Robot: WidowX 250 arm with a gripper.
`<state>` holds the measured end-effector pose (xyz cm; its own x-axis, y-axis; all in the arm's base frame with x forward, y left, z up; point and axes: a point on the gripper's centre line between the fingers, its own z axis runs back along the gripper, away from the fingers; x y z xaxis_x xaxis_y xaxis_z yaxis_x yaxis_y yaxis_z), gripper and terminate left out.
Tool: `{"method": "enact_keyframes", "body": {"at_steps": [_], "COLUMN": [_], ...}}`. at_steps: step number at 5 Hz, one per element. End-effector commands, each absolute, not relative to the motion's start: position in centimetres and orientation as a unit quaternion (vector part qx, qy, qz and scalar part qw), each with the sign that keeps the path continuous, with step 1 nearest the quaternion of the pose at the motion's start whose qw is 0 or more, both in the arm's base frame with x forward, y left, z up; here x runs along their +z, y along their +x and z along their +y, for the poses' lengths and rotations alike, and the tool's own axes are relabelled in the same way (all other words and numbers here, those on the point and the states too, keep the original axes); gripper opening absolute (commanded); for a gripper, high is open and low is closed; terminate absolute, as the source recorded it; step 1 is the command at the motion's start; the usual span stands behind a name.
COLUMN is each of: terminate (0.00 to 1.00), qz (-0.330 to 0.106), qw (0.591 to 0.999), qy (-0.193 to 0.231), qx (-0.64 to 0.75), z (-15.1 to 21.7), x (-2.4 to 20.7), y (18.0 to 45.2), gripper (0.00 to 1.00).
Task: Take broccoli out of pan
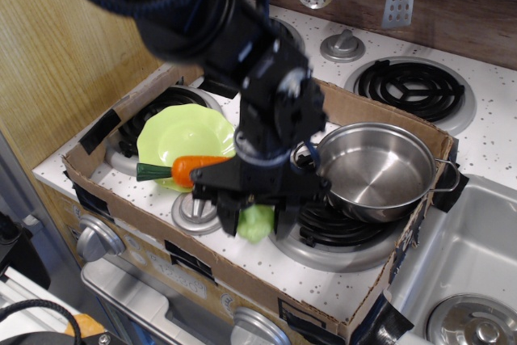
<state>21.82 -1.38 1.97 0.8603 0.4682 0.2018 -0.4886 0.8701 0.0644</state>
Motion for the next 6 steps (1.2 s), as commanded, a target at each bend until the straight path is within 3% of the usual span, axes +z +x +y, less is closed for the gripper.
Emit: {"method": "enact_keyframes", "body": {"at_steps": [1, 3, 4, 5, 6], "terminate": [0.0, 0.0, 0.0, 0.0, 1.0], "qz": [-0.132, -0.138, -0.127, -0.116, -0.133], "qw": [0.957, 0.96, 0.964, 0.965, 0.968], "qy": [0.053, 0.07, 0.07, 0.021, 0.018], "qx": [0.252, 0.232, 0.224, 0.233, 0.212], "z": [-1.4, -1.0, -0.9, -0.7, -1.2], "x": [1.0, 3.0, 5.7, 8.6, 10.7], "y": [21.4, 22.6, 24.4, 26.5, 28.8], "gripper": [1.0, 1.0, 1.0, 1.0, 1.0]}}
